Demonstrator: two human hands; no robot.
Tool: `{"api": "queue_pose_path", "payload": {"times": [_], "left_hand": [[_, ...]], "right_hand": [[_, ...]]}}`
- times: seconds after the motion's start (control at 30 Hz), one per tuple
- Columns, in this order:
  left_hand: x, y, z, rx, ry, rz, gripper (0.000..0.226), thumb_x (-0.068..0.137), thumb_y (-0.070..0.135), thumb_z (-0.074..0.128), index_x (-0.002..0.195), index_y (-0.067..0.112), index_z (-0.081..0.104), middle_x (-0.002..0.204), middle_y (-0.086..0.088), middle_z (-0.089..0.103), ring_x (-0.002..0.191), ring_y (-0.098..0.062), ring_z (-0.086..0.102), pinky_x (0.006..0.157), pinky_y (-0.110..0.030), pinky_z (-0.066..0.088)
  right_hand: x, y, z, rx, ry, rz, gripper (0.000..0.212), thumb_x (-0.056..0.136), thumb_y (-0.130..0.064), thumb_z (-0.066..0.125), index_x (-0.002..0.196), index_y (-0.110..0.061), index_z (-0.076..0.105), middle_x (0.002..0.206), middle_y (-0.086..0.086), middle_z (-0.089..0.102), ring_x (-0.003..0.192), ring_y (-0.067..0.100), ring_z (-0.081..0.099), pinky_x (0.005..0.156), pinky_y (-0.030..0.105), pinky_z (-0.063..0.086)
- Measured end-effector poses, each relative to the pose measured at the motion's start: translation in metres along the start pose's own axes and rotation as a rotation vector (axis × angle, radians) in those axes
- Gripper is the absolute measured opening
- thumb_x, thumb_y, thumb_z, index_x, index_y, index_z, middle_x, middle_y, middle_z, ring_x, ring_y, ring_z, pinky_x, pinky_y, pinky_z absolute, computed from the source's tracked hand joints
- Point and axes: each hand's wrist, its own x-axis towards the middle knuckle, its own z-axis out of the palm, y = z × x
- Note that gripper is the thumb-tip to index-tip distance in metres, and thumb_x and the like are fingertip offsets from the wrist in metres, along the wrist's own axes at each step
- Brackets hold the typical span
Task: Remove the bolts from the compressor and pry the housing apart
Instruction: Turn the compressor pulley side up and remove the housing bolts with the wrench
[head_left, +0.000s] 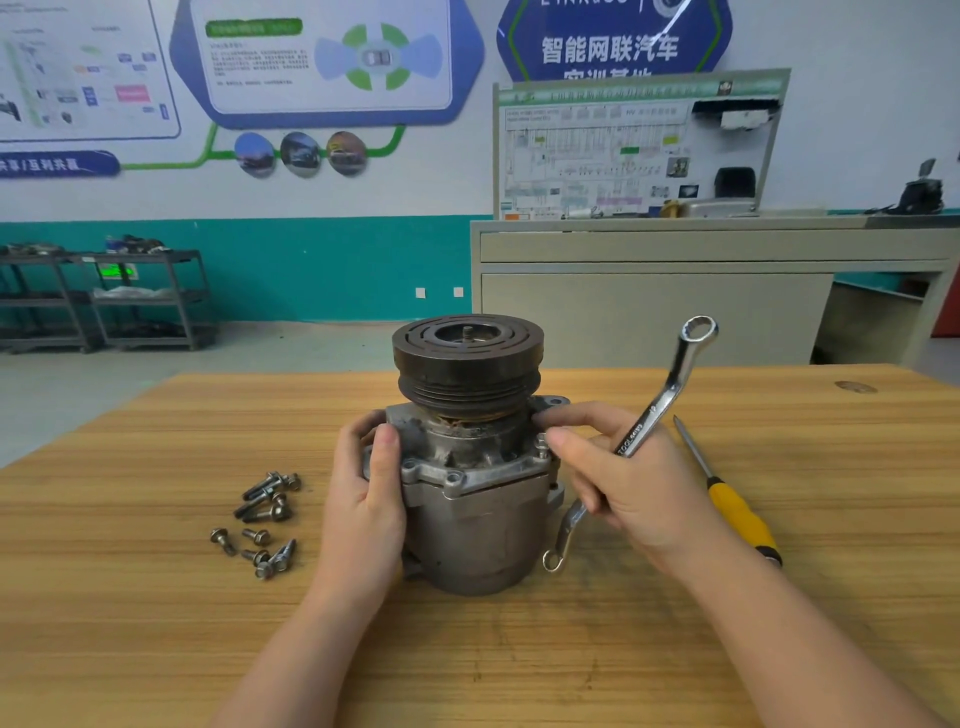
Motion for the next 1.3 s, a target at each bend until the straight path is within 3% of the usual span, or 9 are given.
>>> {"api": "queue_pose_path", "payload": {"times": [0.33,0.43,0.53,0.63,0.77,0.9,1.07,1.2,1.3], "left_hand": [[0.0006,-0.0015,-0.0005,0.007,-0.002,-0.007,0.051,0.086,0.056,0.032,0.121,0.024,0.049,0.114,0.014,0.058,0.1,0.021,0.05,0.079,0.003,0.035],[0.0011,-0.0018,-0.0006,-0.002,-0.007,-0.009,0.051,0.086,0.056,0.032,0.122,0.024,0.05,0.114,0.014,0.058,0.1,0.02,0.05,0.079,0.003,0.036],[0.001,-0.0025,-0.0004,-0.009,-0.009,-0.013,0.054,0.086,0.057,0.033,0.123,0.022,0.051,0.115,0.011,0.06,0.104,0.015,0.052,0.079,0.002,0.037],[0.0008,-0.0031,-0.0008,-0.006,-0.007,-0.014,0.054,0.086,0.056,0.033,0.124,0.022,0.051,0.115,0.01,0.06,0.102,0.016,0.052,0.079,0.002,0.037],[0.0005,-0.0021,-0.0007,-0.009,-0.013,-0.016,0.054,0.085,0.056,0.034,0.123,0.021,0.051,0.115,0.009,0.06,0.101,0.016,0.052,0.076,0.002,0.037],[-0.0001,-0.0008,-0.0008,-0.023,-0.011,-0.017,0.052,0.086,0.056,0.034,0.122,0.023,0.052,0.115,0.01,0.061,0.1,0.016,0.053,0.077,0.002,0.037],[0.0002,-0.0005,0.0,-0.037,-0.009,-0.014,0.053,0.085,0.056,0.035,0.121,0.022,0.052,0.113,0.009,0.062,0.1,0.012,0.055,0.079,0.0,0.039],[0.0007,-0.0019,-0.0007,-0.027,-0.009,-0.011,0.054,0.086,0.056,0.035,0.122,0.02,0.052,0.114,0.007,0.062,0.102,0.01,0.054,0.081,-0.001,0.039],[0.0005,-0.0016,-0.0006,-0.027,-0.006,-0.007,0.053,0.085,0.057,0.035,0.121,0.021,0.053,0.113,0.009,0.062,0.102,0.011,0.054,0.08,-0.001,0.039]], "right_hand": [[-0.0005,0.0003,0.0008,-0.092,0.003,-0.003,0.005,0.089,-0.012,0.065,0.092,-0.017,0.063,0.04,-0.005,0.052,0.035,0.0,0.043,0.04,0.007,0.035],[-0.0009,0.0003,0.0,-0.031,-0.004,0.008,0.016,0.093,-0.005,0.057,0.091,-0.016,0.068,0.039,-0.004,0.049,0.033,0.002,0.039,0.038,0.009,0.033],[-0.0005,-0.002,0.0007,-0.068,-0.025,0.01,0.011,0.088,-0.016,0.065,0.098,-0.018,0.064,0.041,-0.005,0.05,0.034,0.001,0.042,0.039,0.007,0.034],[-0.0003,0.0003,0.0003,-0.102,-0.025,0.006,0.009,0.089,-0.01,0.064,0.089,-0.019,0.065,0.04,-0.004,0.051,0.034,0.002,0.041,0.039,0.01,0.034],[-0.0009,-0.001,-0.0007,-0.067,-0.034,0.006,0.013,0.09,-0.011,0.063,0.099,-0.02,0.065,0.041,-0.003,0.051,0.033,0.002,0.04,0.037,0.011,0.033],[0.0,0.0013,-0.0018,-0.077,-0.016,0.006,0.009,0.089,-0.012,0.066,0.085,-0.021,0.068,0.041,-0.004,0.051,0.033,0.002,0.04,0.037,0.01,0.033],[0.0002,-0.0005,-0.0019,-0.073,-0.035,0.015,0.022,0.081,-0.028,0.072,0.099,-0.02,0.063,0.042,-0.004,0.052,0.035,0.001,0.043,0.038,0.009,0.034],[-0.0006,0.0014,-0.0031,-0.083,-0.052,-0.004,0.014,0.089,-0.008,0.061,0.092,-0.021,0.066,0.041,-0.004,0.052,0.034,0.001,0.042,0.038,0.01,0.034],[-0.0014,-0.0006,-0.0031,-0.097,-0.063,-0.028,0.012,0.089,-0.018,0.062,0.099,-0.024,0.063,0.042,-0.004,0.052,0.034,0.001,0.043,0.039,0.008,0.034]]}}
